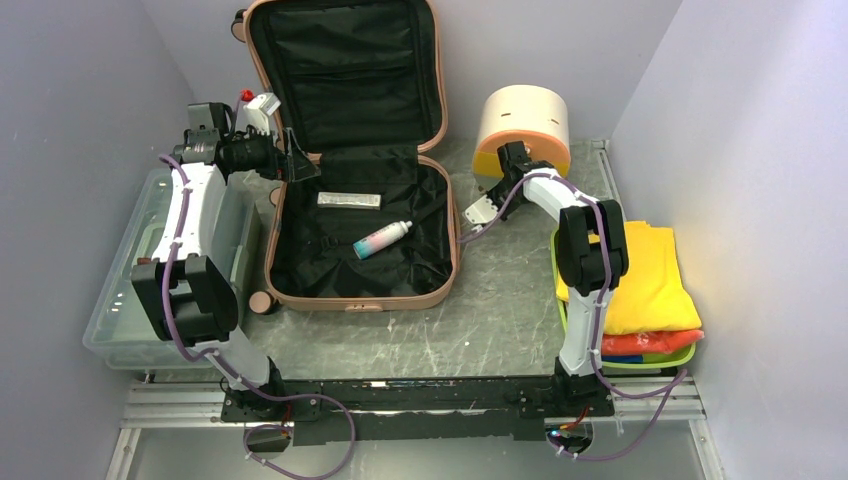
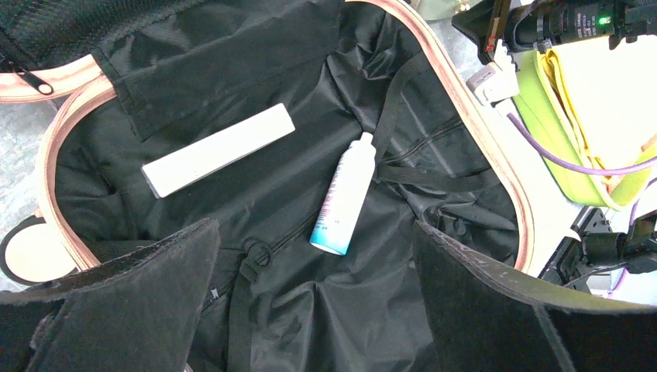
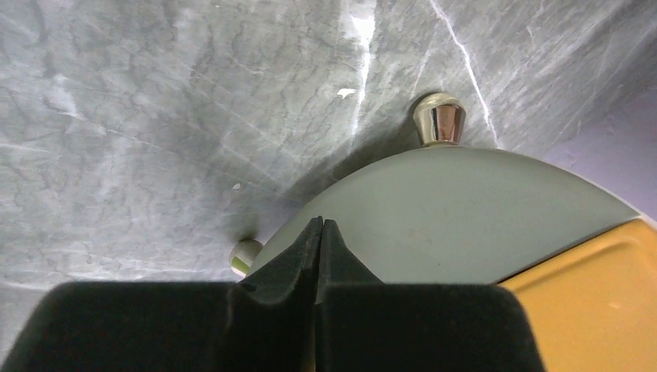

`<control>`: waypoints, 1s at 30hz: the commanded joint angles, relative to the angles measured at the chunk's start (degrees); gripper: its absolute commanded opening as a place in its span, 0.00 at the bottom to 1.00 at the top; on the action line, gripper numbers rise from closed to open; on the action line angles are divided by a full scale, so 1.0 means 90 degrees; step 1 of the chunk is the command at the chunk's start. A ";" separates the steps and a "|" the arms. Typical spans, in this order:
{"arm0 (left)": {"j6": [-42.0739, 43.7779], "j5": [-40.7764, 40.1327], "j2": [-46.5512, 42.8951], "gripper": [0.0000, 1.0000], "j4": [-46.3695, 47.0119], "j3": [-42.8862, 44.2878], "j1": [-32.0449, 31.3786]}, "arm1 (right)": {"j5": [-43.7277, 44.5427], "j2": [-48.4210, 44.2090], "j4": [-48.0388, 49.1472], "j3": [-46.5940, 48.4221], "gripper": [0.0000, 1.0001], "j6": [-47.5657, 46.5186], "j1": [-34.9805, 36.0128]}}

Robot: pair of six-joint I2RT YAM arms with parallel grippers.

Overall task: Open, take out, and arrange the luggage
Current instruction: Move the storage box to the corner of the board.

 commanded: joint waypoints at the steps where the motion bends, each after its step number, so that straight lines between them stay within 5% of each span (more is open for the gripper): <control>1: 0.0047 0.0231 0.0065 0.99 0.0065 0.0226 0.0033 | 0.0144 -0.0131 -0.0475 0.0198 0.00 -0.0133 -0.0077; 6: 0.0008 0.0260 0.0079 0.99 0.0046 0.0251 0.0038 | -0.0078 -0.0339 -0.0929 0.0266 0.00 0.0344 -0.0025; 11: 0.0072 0.0186 -0.0038 1.00 -0.0002 0.0195 0.0040 | -0.0278 -0.0201 -0.1257 0.1061 0.03 0.3618 0.0283; 16: 0.0079 0.0170 -0.0060 1.00 -0.0029 0.0103 0.0053 | -0.0449 0.0155 -0.1942 0.2369 0.25 0.7104 0.0341; 19: 0.0074 0.0182 0.0026 1.00 -0.0107 0.0211 0.0046 | -0.0305 -0.0003 -0.1747 0.2255 0.31 0.8674 0.0334; 21: 0.0121 0.0175 0.0115 0.99 -0.0220 0.0394 0.0049 | -0.0222 -0.0266 -0.1442 0.2009 0.43 0.9505 0.0318; 23: 0.0195 0.0156 0.0212 1.00 -0.0407 0.0576 0.0049 | -0.0189 -0.0504 -0.1192 0.1742 0.53 1.0217 0.0319; 30: 0.0461 0.0109 0.0438 1.00 -0.0967 0.1105 0.0051 | 0.0132 -0.0746 -0.0845 0.1360 0.59 1.1184 0.0333</control>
